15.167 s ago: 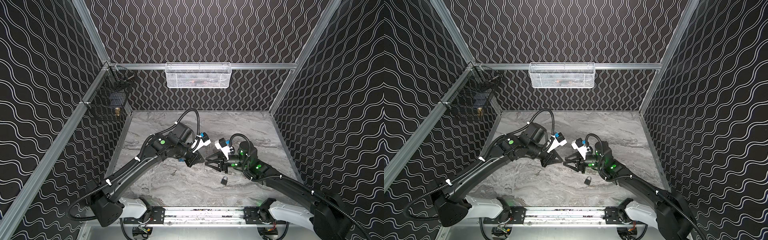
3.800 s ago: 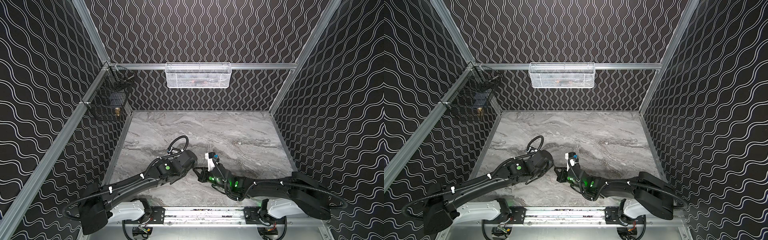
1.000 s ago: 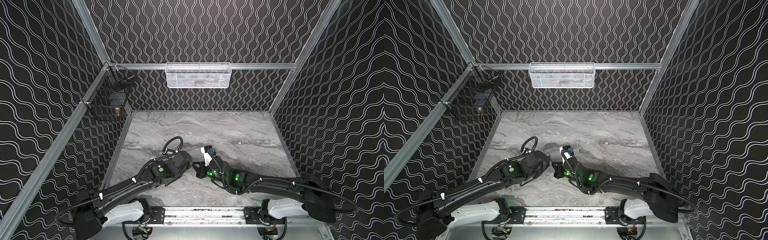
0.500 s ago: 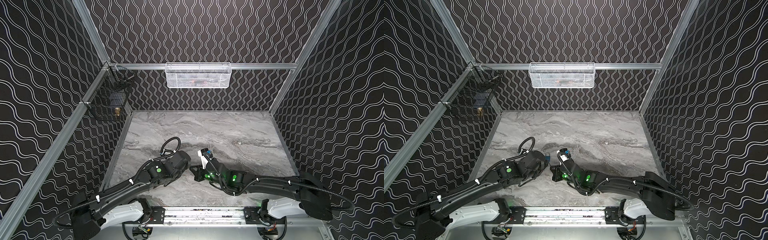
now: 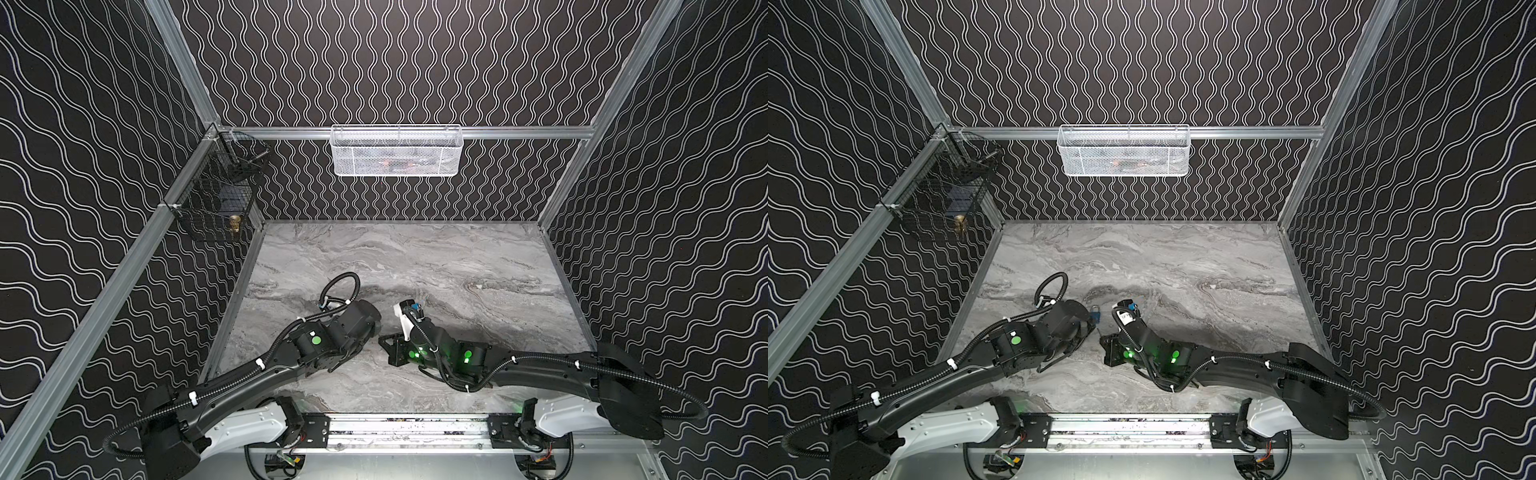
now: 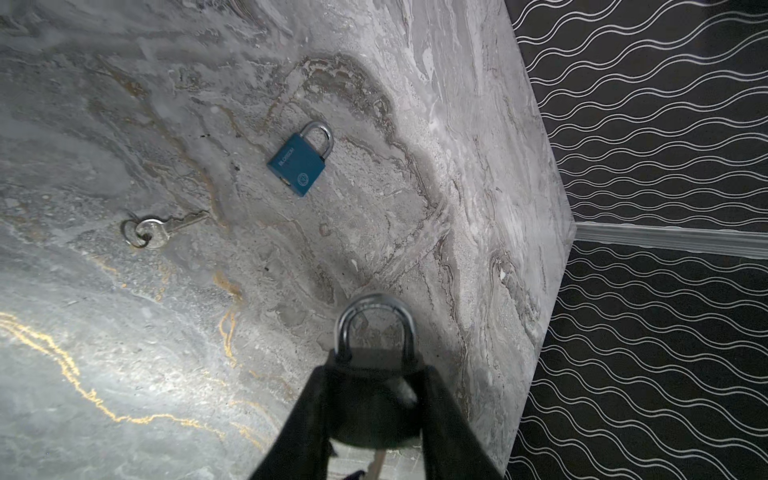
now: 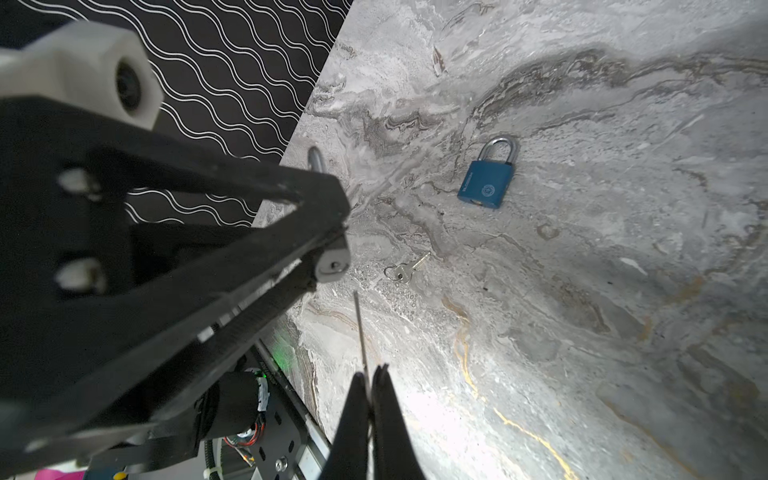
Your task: Unlock with the key
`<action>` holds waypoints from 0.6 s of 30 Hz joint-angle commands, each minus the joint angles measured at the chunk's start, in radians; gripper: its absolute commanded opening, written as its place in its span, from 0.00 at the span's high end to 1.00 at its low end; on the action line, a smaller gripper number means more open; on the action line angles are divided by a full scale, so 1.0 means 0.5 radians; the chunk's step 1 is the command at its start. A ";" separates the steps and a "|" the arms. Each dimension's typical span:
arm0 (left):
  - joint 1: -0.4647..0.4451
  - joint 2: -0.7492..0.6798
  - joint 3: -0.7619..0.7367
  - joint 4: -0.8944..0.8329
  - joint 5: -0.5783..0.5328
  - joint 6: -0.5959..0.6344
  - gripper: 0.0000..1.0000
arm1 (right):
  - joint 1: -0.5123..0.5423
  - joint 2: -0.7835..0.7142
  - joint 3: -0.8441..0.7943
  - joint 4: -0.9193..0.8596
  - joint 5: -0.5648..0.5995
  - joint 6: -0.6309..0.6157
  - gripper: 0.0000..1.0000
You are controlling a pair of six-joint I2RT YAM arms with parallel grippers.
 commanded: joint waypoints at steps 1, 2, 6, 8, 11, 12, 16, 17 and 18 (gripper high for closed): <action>0.002 0.001 0.011 0.029 -0.044 -0.031 0.97 | 0.006 0.021 0.035 0.002 -0.022 -0.013 1.00; 0.002 0.005 0.018 0.018 -0.040 -0.029 0.97 | 0.004 0.028 0.043 0.013 -0.022 -0.011 1.00; 0.002 0.003 0.016 0.024 -0.043 -0.023 0.97 | 0.001 0.054 0.080 0.030 -0.009 -0.032 1.00; 0.002 0.009 0.020 0.022 -0.044 -0.012 0.97 | 0.002 0.062 0.093 0.011 0.006 -0.035 1.00; 0.002 0.025 0.022 0.025 -0.030 -0.012 0.97 | -0.005 0.057 0.079 0.044 0.015 -0.031 1.00; 0.002 0.026 0.016 0.037 -0.026 -0.012 0.97 | -0.008 0.060 0.081 0.052 0.016 -0.028 1.00; 0.002 0.030 0.008 0.051 -0.016 -0.002 0.97 | -0.027 0.074 0.094 0.038 0.013 -0.028 1.00; 0.002 0.029 0.012 0.046 -0.015 -0.010 0.97 | -0.032 0.075 0.087 0.055 0.006 -0.029 1.00; 0.002 0.029 0.010 0.045 -0.013 -0.011 0.97 | -0.034 0.082 0.087 0.060 0.003 -0.027 1.00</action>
